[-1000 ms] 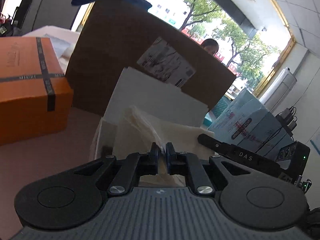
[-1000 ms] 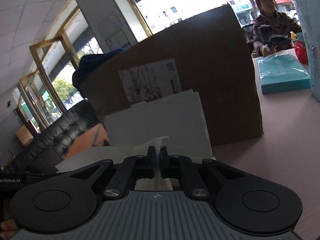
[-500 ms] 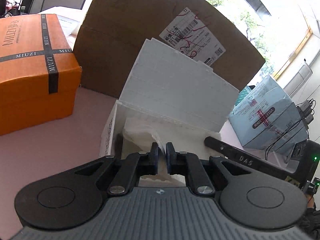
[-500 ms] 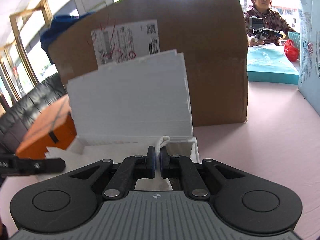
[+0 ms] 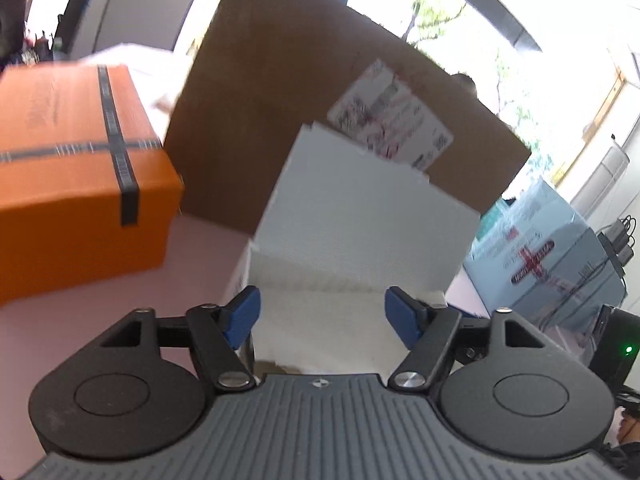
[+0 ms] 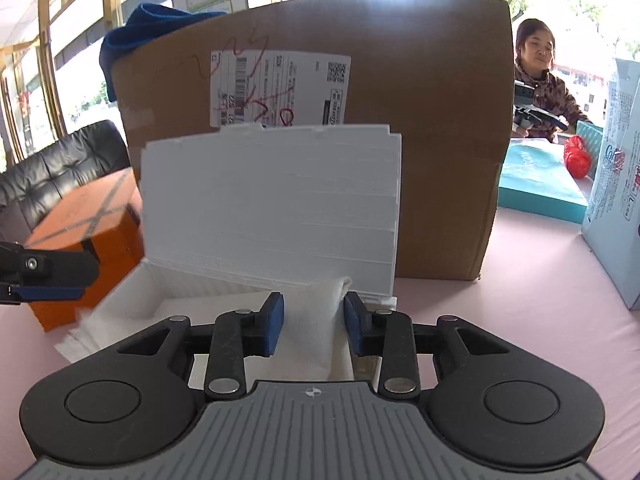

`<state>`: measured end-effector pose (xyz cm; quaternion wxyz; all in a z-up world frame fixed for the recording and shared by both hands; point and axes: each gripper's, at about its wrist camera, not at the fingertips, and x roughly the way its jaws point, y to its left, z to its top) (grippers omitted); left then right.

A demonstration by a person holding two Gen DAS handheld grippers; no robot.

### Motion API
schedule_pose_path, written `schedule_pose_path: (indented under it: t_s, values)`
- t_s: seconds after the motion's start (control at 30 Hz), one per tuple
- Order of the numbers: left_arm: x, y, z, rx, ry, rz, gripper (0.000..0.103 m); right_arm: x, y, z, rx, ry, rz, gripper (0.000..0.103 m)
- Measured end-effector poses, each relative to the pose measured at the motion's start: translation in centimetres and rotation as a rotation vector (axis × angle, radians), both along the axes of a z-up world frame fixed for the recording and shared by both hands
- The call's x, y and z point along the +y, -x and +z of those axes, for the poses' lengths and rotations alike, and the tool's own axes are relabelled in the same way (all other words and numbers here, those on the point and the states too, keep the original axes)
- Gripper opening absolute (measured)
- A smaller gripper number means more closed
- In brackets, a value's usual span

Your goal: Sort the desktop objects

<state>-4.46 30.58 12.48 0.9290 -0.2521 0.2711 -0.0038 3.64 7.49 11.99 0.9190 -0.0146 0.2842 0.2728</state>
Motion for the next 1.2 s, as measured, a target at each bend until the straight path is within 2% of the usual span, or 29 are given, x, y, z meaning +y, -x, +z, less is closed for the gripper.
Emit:
schedule_pose_path:
  t_s: [0.1, 0.23, 0.3, 0.33, 0.4, 0.47, 0.67, 0.73, 0.8, 0.83, 0.97, 1.03, 1.1, 1.2]
  values:
    - [0.2, 0.7, 0.7, -0.041, -0.003, 0.016, 0.078, 0.3, 0.6, 1.2, -0.022, 0.022, 0.008, 0.031]
    - [0.8, 1.1, 1.3, -0.067, 0.01, 0.038, 0.081, 1.1, 2.3, 3.3, -0.117, 0.087, 0.018, 0.031]
    - [1.2, 1.1, 1.4, -0.069, 0.024, 0.046, 0.081, 1.7, 2.8, 4.2, -0.12, 0.108, 0.059, 0.031]
    - [1.4, 1.1, 1.4, -0.069, 0.032, 0.05, 0.082, 2.0, 2.8, 4.5, -0.093, 0.107, 0.095, 0.031]
    - [1.7, 0.9, 1.3, -0.06, 0.054, 0.048, 0.082, 2.7, 1.8, 4.2, 0.085, 0.062, 0.176, 0.031]
    - [2.0, 0.8, 1.2, -0.049, 0.08, 0.038, 0.082, 3.6, 0.6, 3.5, 0.23, 0.05, 0.188, 0.031]
    - [3.0, 1.1, 1.6, -0.057, 0.139, 0.03, 0.082, 6.3, -2.7, 0.8, 0.399, 0.147, 0.123, 0.031]
    - [3.4, 1.4, 1.9, -0.07, 0.15, 0.038, 0.082, 7.1, -3.9, 0.0, 0.429, 0.184, 0.096, 0.037]
    - [3.7, 1.7, 2.3, -0.086, 0.154, 0.047, 0.082, 7.6, -5.0, -1.0, 0.454, 0.213, 0.059, 0.039]
    - [3.9, 1.6, 2.3, -0.085, 0.159, 0.045, 0.082, 7.7, -5.4, -1.5, 0.464, 0.215, 0.048, 0.046]
    - [4.4, 1.3, 2.2, -0.072, 0.187, 0.03, 0.082, 7.5, -6.7, -2.5, 0.486, 0.171, 0.009, 0.061]
    - [4.6, 1.2, 2.1, -0.065, 0.2, 0.023, 0.082, 7.5, -6.9, -2.9, 0.488, 0.16, -0.01, 0.073]
    - [4.8, 1.1, 2.1, -0.058, 0.214, 0.015, 0.082, 7.5, -6.9, -3.1, 0.477, 0.156, -0.024, 0.077]
    - [5.2, 0.9, 1.9, -0.046, 0.239, 0.005, 0.082, 7.5, -6.6, -2.5, 0.457, 0.151, -0.03, 0.077]
